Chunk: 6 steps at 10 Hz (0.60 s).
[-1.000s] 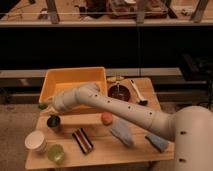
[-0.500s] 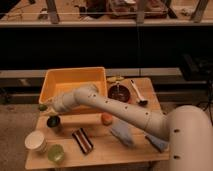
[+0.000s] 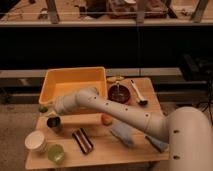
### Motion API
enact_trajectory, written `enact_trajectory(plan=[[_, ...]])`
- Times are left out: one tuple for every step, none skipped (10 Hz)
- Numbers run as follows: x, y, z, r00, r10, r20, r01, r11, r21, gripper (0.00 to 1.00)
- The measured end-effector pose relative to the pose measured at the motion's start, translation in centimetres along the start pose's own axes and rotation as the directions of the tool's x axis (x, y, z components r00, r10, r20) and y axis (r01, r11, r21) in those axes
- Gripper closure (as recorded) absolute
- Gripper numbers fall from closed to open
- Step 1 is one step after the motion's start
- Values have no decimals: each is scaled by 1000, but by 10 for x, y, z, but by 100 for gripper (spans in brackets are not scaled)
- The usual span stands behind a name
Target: Place pepper in metal cup
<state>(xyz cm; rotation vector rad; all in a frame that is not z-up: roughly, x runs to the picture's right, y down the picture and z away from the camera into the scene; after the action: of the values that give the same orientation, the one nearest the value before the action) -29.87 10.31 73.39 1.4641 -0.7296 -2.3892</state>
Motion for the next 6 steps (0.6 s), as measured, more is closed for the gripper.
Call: enact_trajectory(plan=[[-2,-1,1,1000,2,-1,-2,1000,0,99],[-3,-2,1,1000,6,0,-6,1000,0,93],[-5,-3,1,1000,13,3,-13,1000,0,82],[-7,-3,1,1000,20,5,-20,1000,-1,72],[-9,-3,0,1000,26,8,-26,1000,-2,64],[-11,-3,-1,999,37,9,-37,999,-5,52]])
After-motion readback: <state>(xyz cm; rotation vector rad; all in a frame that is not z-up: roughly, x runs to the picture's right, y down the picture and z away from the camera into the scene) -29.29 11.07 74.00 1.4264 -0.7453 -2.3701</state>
